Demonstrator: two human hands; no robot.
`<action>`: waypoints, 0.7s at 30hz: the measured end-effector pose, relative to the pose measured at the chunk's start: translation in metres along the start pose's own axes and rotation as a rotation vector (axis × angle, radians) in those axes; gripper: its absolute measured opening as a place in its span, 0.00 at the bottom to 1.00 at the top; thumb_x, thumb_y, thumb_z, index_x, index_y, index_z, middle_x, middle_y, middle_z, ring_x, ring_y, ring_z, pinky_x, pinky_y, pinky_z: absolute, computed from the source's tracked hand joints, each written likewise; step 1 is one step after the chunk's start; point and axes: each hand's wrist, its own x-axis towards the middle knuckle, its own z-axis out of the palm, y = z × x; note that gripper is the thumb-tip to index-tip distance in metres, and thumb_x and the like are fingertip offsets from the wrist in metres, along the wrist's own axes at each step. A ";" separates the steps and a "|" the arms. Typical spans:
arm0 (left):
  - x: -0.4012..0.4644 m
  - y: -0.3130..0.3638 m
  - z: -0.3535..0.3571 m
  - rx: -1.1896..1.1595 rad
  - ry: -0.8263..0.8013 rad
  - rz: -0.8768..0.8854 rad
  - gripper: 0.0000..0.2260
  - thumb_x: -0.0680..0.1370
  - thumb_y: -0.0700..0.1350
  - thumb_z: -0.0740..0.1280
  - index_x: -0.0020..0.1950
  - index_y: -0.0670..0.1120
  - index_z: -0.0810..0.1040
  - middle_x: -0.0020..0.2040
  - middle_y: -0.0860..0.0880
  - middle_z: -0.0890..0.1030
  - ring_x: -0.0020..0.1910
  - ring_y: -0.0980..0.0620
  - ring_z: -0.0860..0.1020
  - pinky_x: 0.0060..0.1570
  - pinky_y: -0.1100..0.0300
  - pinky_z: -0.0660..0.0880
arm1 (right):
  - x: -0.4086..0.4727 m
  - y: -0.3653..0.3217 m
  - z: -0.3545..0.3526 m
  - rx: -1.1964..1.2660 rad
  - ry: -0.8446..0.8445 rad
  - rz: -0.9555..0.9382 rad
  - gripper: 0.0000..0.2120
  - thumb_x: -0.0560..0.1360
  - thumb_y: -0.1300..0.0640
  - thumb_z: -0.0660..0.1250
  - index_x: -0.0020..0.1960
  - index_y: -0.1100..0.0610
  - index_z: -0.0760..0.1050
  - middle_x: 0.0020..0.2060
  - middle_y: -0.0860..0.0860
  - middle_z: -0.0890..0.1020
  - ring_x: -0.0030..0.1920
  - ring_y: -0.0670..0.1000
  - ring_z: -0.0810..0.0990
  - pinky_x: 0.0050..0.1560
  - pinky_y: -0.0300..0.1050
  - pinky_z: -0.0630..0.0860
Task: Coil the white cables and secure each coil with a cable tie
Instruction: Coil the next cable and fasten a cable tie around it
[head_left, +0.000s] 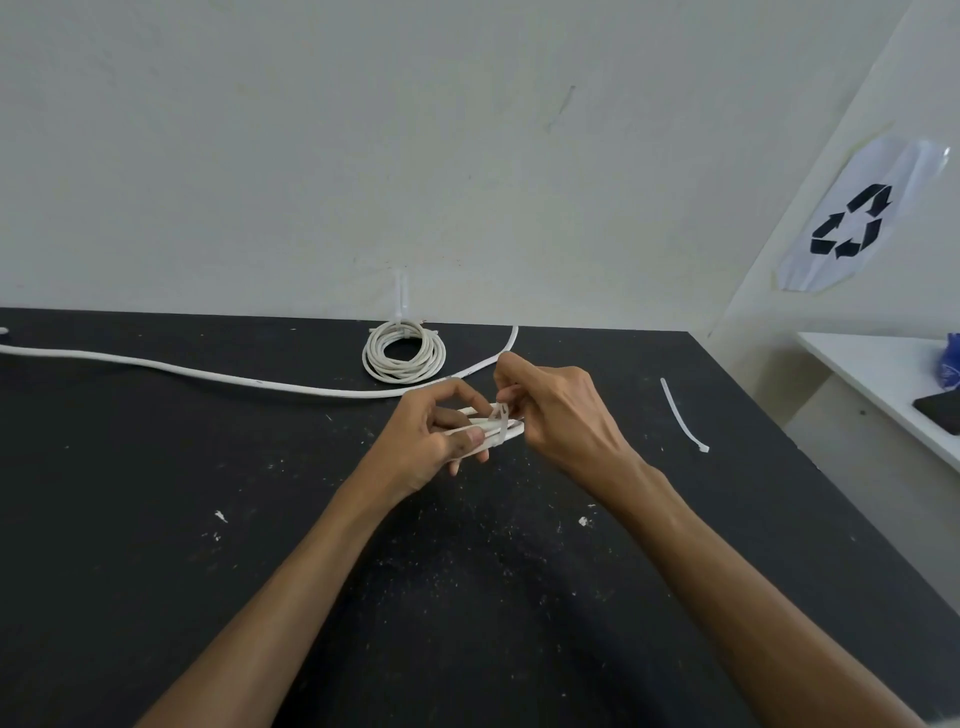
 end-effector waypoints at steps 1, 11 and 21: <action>0.000 0.000 0.000 -0.007 0.000 0.008 0.11 0.75 0.41 0.72 0.57 0.43 0.79 0.40 0.40 0.87 0.32 0.52 0.81 0.33 0.57 0.75 | 0.000 0.000 0.000 -0.002 -0.006 0.001 0.14 0.74 0.51 0.53 0.46 0.60 0.72 0.34 0.42 0.77 0.33 0.40 0.75 0.35 0.31 0.66; -0.002 0.008 -0.002 -0.062 0.007 0.025 0.11 0.83 0.39 0.70 0.63 0.51 0.81 0.39 0.38 0.85 0.33 0.50 0.72 0.38 0.59 0.72 | 0.014 0.009 -0.004 0.161 0.088 0.201 0.12 0.79 0.71 0.65 0.45 0.56 0.75 0.35 0.47 0.86 0.36 0.47 0.85 0.38 0.55 0.83; 0.002 0.017 -0.009 0.075 0.067 0.037 0.09 0.83 0.38 0.68 0.59 0.50 0.78 0.38 0.42 0.86 0.42 0.48 0.84 0.52 0.51 0.76 | 0.027 0.000 -0.002 0.230 0.065 0.308 0.11 0.78 0.69 0.69 0.42 0.55 0.78 0.34 0.46 0.86 0.33 0.48 0.85 0.40 0.55 0.84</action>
